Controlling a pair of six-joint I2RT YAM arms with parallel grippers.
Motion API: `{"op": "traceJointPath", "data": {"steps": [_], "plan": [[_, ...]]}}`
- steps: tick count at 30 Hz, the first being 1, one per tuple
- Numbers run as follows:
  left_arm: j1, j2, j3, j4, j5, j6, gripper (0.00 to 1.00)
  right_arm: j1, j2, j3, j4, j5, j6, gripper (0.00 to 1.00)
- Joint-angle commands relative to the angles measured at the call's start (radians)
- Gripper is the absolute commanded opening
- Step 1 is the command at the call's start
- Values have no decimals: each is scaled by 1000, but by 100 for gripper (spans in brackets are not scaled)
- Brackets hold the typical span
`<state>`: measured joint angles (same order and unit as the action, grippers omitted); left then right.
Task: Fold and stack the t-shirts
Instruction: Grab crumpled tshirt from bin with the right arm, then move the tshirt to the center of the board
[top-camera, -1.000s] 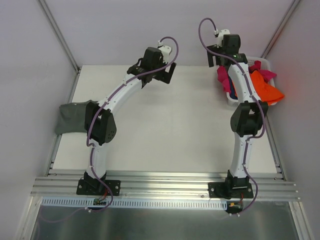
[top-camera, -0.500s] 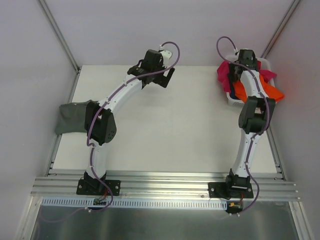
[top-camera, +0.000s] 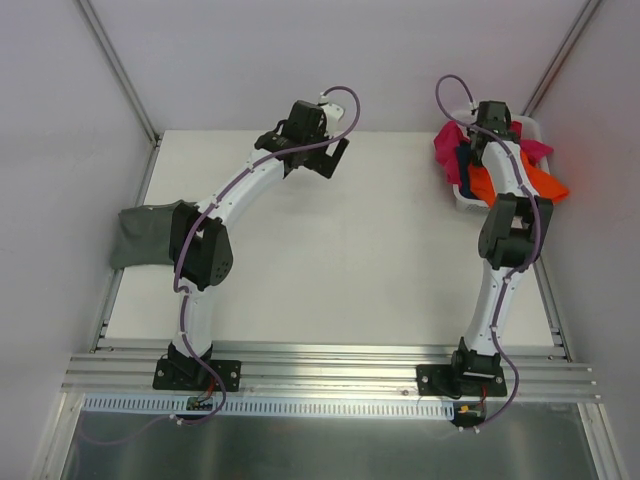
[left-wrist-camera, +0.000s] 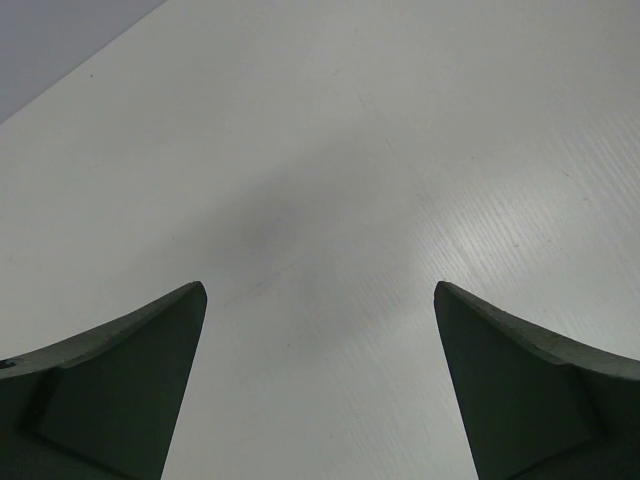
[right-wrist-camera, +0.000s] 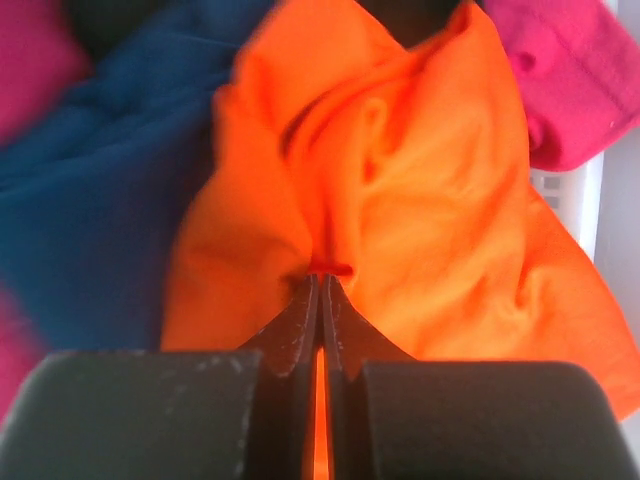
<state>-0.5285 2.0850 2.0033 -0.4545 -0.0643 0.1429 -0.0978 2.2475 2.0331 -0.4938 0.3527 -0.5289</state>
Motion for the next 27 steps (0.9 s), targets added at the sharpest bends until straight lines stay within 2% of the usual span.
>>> {"op": "traceJointPath", "data": {"steps": [1, 6, 11, 16, 17, 27], "plan": [[12, -22, 14, -3, -15, -6, 99, 96, -199, 41, 0, -41, -3, 1], [91, -14, 69, -10, -17, -123, 99, 257, -353, -13, 115, -119, -58, 1], [185, -14, 127, -10, -31, -134, 99, 397, -411, 28, 132, -172, -36, 1], [229, -14, 135, -9, -92, -137, 99, 402, -414, 35, 75, -195, 76, 1], [242, -14, 135, -6, -136, -138, 99, 402, -425, 27, 74, -251, 84, 1], [302, -5, 163, 13, -192, -140, 99, 443, -479, 79, 6, -629, 109, 1]]}}
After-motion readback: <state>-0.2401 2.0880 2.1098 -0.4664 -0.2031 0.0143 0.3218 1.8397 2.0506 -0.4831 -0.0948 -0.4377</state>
